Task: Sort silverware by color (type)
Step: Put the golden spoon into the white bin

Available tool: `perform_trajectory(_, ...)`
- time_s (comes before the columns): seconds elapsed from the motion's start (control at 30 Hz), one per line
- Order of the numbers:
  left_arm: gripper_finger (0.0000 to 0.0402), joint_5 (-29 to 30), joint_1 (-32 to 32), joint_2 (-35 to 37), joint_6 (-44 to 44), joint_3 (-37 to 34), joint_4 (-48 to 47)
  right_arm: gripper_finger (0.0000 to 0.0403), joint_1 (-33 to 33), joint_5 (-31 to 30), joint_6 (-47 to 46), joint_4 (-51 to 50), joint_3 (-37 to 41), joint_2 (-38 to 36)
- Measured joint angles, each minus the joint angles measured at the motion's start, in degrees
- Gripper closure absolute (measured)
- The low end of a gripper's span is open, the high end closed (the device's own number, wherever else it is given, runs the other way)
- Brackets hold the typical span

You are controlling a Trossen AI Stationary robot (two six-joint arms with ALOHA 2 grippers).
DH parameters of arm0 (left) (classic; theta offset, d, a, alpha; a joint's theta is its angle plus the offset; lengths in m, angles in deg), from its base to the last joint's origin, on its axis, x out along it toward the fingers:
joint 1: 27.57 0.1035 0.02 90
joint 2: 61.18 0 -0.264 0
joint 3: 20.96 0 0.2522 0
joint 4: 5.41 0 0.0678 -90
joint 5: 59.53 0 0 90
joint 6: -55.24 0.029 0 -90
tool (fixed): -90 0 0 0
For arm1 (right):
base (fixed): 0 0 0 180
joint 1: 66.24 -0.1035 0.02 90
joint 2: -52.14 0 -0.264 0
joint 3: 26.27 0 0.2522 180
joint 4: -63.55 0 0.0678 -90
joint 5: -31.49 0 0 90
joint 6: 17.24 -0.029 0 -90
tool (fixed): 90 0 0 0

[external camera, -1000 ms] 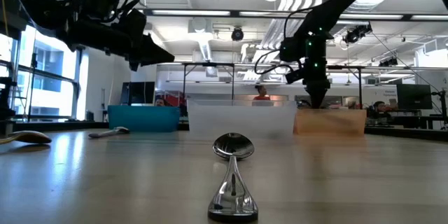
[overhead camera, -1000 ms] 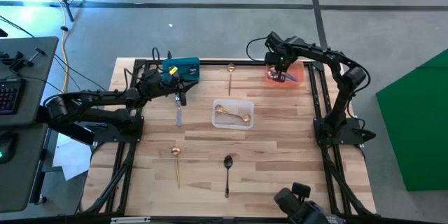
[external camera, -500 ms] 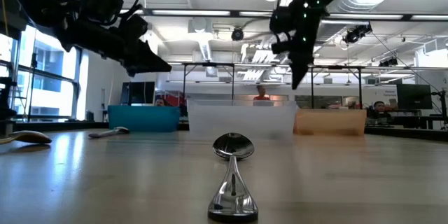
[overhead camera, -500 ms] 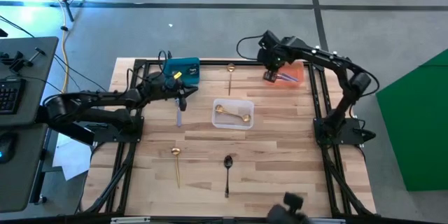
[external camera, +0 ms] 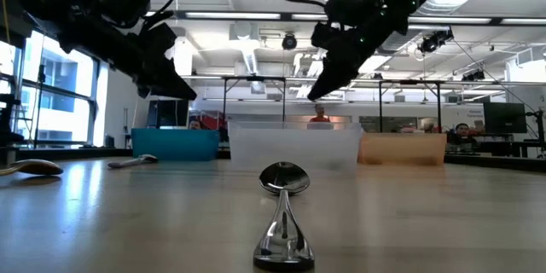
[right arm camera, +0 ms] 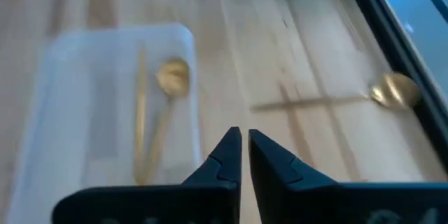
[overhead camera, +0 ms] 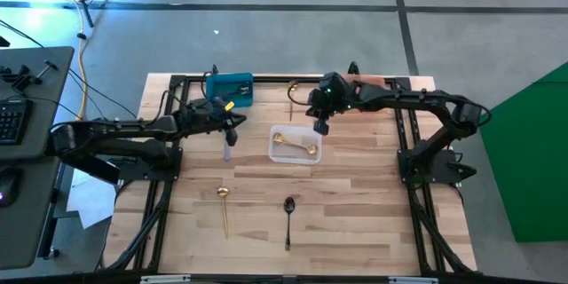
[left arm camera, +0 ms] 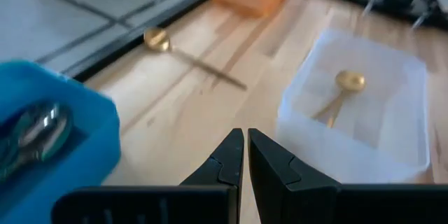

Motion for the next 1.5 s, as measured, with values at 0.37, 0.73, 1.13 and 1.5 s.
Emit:
perform_trajectory(0.37, 0.0390, 13.4, -17.1, 2.5, -12.3, 9.1, -30.2, 0.0402, -3.0, 2.7, -3.0, 34.0, 14.2, -5.1)
perform_trajectory(0.73, 0.0396, 20.2, -40.2, 0.5, -47.2, 20.5, -57.1, 0.0403, -1.6, 9.9, -10.1, 77.1, 36.2, -8.6)
perform_trajectory(1.13, 0.0401, 6.1, -54.9, -17.9, -87.9, 29.8, -69.3, 0.0403, -1.9, 9.5, -15.9, 86.3, 44.0, -8.9)
perform_trajectory(1.5, 0.0320, 9.6, -60.7, -30.1, -109.9, 32.1, -60.9, 0.0403, -10.8, 5.4, -16.6, 89.5, 48.3, -8.9)
